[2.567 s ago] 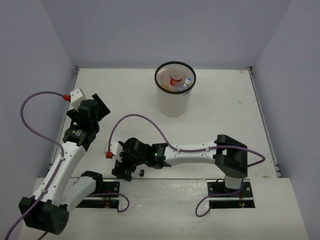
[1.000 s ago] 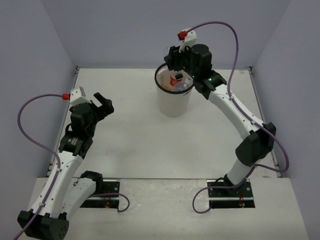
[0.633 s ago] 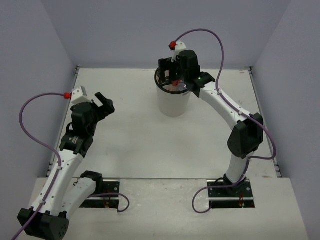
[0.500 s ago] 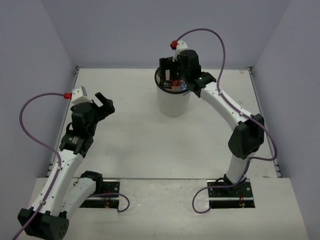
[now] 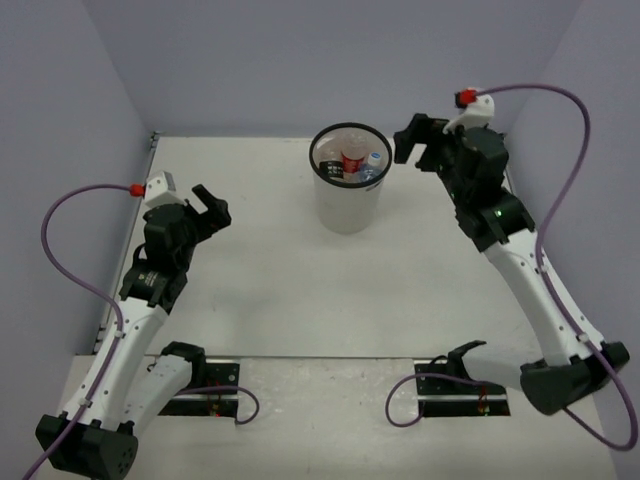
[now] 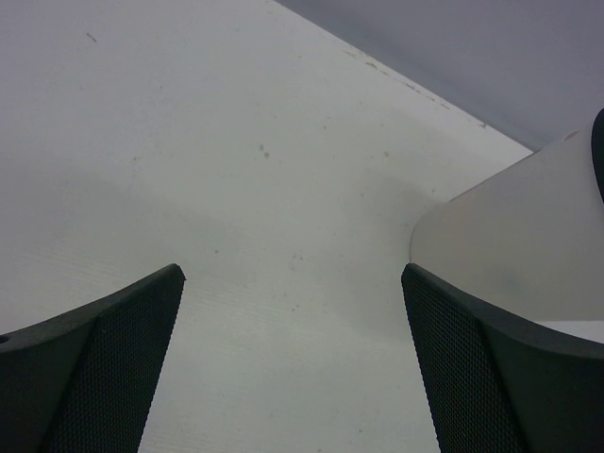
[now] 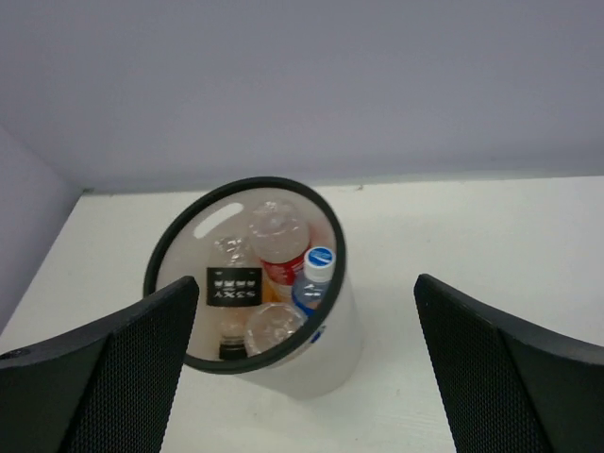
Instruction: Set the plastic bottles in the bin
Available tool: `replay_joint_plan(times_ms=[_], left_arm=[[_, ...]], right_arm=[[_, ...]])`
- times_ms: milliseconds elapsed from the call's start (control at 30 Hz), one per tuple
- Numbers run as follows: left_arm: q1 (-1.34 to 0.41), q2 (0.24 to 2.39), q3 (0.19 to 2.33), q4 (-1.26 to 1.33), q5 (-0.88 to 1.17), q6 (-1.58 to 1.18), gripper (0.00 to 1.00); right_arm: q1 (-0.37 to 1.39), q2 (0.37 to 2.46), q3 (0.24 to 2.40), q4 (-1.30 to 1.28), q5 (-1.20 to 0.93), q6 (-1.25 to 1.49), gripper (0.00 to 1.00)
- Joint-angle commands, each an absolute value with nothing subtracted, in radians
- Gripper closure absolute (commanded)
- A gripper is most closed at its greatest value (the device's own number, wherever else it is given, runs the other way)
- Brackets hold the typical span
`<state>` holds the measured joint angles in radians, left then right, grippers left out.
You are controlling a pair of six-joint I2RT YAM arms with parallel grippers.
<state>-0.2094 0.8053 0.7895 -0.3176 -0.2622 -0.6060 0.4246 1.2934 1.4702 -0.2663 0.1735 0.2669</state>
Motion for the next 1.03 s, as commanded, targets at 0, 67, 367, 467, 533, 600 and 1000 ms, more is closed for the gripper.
replay_joint_plan(times_ms=[0, 67, 367, 467, 533, 600, 1000], left_arm=[[-0.201, 0.805, 0.82, -0.304, -0.254, -0.578, 0.0], [-0.201, 0.807, 0.808, -0.29, -0.255, -0.577, 0.0], [-0.201, 0.807, 0.753, -0.256, -0.254, -0.573, 0.0], [-0.202, 0.79, 0.724, -0.224, -0.233, -0.574, 0.0], [-0.201, 0.787, 0.729, -0.222, -0.215, -0.571, 0.0], [-0.201, 0.792, 0.74, -0.239, -0.218, -0.569, 0.0], [-0.201, 0.778, 0.753, -0.27, -0.238, -0.569, 0.0]], right_arm=[[0.391, 1.092, 1.233, -0.315, 0.336, 0.361, 0.01], [0.388, 1.018, 1.104, -0.325, 0.384, 0.398, 0.01], [0.388, 0.667, 0.698, -0.49, 0.361, 0.607, 0.01], [0.388, 0.584, 0.639, -0.5, 0.333, 0.626, 0.01], [0.388, 0.53, 0.615, -0.491, 0.331, 0.632, 0.01], [0.388, 0.507, 0.607, -0.478, 0.332, 0.634, 0.01], [0.387, 0.51, 0.627, -0.465, 0.301, 0.624, 0.01]])
